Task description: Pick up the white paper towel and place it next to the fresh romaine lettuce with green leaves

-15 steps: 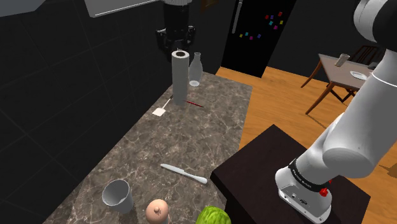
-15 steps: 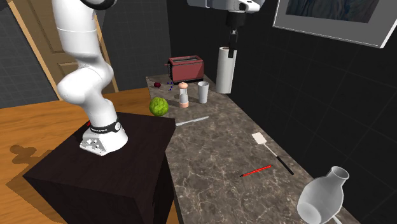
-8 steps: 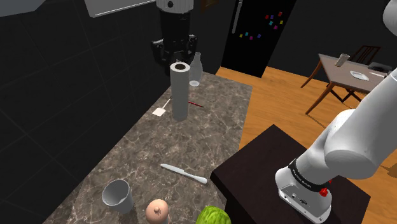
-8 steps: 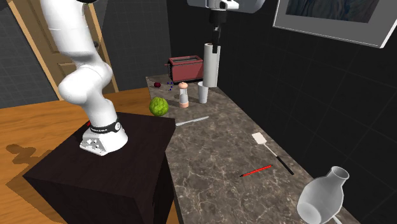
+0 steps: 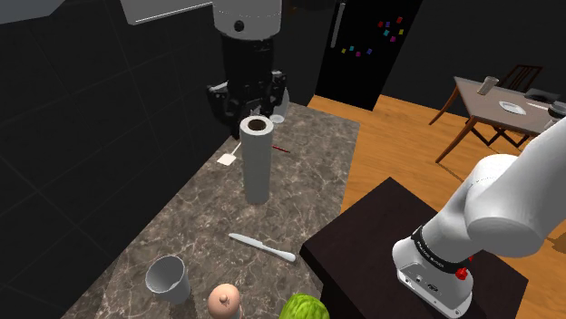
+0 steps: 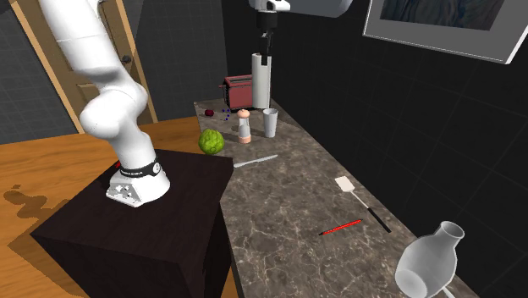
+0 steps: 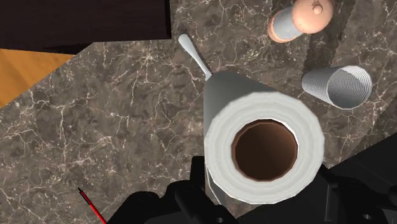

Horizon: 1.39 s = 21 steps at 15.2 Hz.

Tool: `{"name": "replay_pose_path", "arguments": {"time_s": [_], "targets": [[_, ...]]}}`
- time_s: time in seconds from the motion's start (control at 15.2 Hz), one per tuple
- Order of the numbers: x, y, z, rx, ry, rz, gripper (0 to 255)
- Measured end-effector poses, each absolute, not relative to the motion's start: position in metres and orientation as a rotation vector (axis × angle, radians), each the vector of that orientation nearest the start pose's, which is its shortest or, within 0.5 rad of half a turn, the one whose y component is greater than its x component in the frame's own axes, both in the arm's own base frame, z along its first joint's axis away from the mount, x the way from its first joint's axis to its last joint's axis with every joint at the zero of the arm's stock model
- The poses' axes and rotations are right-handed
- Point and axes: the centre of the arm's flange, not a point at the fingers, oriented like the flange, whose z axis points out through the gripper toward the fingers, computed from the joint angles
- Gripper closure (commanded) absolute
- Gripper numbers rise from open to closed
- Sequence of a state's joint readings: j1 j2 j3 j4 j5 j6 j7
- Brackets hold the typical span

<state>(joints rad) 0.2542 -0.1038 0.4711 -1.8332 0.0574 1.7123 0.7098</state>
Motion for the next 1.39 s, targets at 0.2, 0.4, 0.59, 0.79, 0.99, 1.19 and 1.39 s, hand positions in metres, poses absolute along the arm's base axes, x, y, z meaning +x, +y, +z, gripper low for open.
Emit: {"name": "replay_pose_path", "arguments": {"time_s": [0.2, 0.4, 0.59, 0.79, 0.99, 1.19, 1.39], "targets": [[0.351, 0.386, 0.561, -3.153, -0.005, 0.043, 255], [0.321, 0.412, 0.560, -3.153, -0.006, 0.043, 255], [0.285, 0.436, 0.559, -3.152, -0.009, 0.043, 255], [0.254, 0.455, 0.560, -3.153, -0.006, 0.043, 255], [0.219, 0.479, 0.560, -3.153, -0.007, 0.043, 255], [0.189, 0.501, 0.560, -3.153, -0.007, 0.043, 255], [0.158, 0.525, 0.560, -3.153, -0.007, 0.043, 255]]}}
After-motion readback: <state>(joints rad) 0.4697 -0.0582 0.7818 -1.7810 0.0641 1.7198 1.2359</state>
